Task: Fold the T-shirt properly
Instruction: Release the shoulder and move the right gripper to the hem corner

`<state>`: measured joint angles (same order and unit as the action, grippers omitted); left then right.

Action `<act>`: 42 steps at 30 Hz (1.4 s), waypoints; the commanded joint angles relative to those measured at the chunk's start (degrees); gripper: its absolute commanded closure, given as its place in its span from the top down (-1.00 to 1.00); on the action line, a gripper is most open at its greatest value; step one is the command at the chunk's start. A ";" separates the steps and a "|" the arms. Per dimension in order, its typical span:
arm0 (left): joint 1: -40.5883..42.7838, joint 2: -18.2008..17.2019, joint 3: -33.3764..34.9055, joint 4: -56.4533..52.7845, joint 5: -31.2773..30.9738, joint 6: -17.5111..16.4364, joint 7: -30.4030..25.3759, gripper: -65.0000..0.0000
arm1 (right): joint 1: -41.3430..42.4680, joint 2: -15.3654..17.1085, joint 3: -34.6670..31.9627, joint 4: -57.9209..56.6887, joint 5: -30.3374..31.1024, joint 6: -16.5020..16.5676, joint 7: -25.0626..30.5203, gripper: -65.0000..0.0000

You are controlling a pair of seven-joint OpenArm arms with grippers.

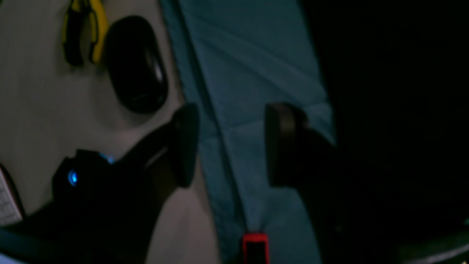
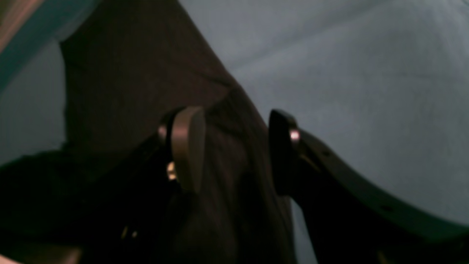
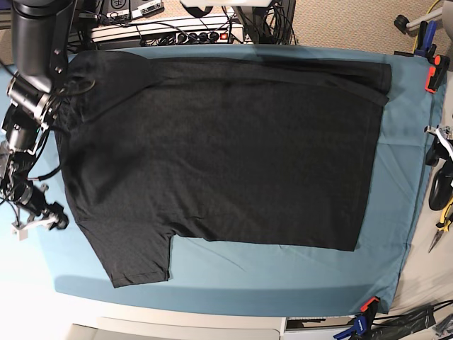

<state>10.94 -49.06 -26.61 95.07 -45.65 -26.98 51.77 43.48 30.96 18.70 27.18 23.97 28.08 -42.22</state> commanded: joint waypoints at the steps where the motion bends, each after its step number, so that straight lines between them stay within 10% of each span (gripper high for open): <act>1: -0.61 -1.51 -0.66 0.66 -0.57 0.02 -1.25 -0.08 | 1.99 1.22 0.15 0.50 -1.31 -1.20 2.29 -0.11; 9: -0.61 -1.22 -0.66 0.66 -0.61 0.02 -0.79 -0.08 | 0.61 -0.37 0.15 0.50 -13.53 -9.81 11.06 -0.11; 19: -0.61 -0.94 -0.66 0.66 -0.57 0.02 -0.61 -0.08 | -5.75 -6.38 0.15 0.48 -13.38 -11.19 14.86 -0.11; 34: -0.61 -0.92 -0.66 0.66 -0.59 1.73 0.33 -0.08 | -6.97 -6.32 0.15 0.52 -9.88 -3.06 16.65 -0.13; 42: -0.98 2.71 0.85 0.52 -2.08 1.73 0.11 -0.08 | -6.97 -6.21 0.15 0.52 -11.08 -2.99 19.12 -0.96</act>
<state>10.74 -44.99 -25.19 94.94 -47.13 -25.28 53.06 35.22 23.92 18.79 27.20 13.28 24.71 -23.57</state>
